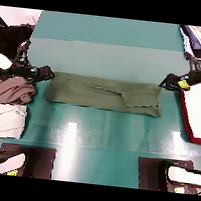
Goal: Fold the shirts.
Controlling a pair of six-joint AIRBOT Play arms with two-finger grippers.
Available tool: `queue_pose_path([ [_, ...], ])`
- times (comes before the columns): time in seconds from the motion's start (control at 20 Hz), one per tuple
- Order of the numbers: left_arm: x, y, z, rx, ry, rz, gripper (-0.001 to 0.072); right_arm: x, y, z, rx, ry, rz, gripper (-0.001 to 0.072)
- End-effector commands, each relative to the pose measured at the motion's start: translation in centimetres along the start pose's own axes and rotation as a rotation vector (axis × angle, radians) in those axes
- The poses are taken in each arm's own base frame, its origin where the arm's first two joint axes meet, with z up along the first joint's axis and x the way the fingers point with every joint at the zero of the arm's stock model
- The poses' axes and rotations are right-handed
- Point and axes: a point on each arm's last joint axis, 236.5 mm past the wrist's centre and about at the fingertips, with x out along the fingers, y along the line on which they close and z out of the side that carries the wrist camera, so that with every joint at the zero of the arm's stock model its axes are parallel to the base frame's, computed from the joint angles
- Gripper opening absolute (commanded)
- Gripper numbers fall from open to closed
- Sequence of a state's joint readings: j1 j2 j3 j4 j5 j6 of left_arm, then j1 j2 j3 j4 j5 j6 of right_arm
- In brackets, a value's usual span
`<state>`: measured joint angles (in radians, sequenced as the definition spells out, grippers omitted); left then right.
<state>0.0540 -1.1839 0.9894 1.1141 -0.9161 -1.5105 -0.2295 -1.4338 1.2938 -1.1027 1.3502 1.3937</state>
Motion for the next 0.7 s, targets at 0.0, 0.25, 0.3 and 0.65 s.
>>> queue_pose_path([
  [0.0,-0.5,-0.7,-1.7,0.031,0.090,-0.021,0.0029,-0.2,-2.6,-2.3,0.111,0.046,0.129,0.0634],
  [0.25,-0.3,-2.5,-2.7,0.031,0.124,-0.066,0.0026,2.8,-4.3,-4.6,0.220,0.064,0.324,0.0634],
  [0.3,-0.2,-3.2,-3.1,0.046,0.132,-0.073,0.0026,3.5,-4.2,-4.9,0.226,0.083,0.348,0.0633],
  [0.65,0.6,-7.5,-5.7,0.155,0.189,-0.122,0.0026,7.8,-1.6,-5.1,0.180,0.165,0.445,0.0630],
])
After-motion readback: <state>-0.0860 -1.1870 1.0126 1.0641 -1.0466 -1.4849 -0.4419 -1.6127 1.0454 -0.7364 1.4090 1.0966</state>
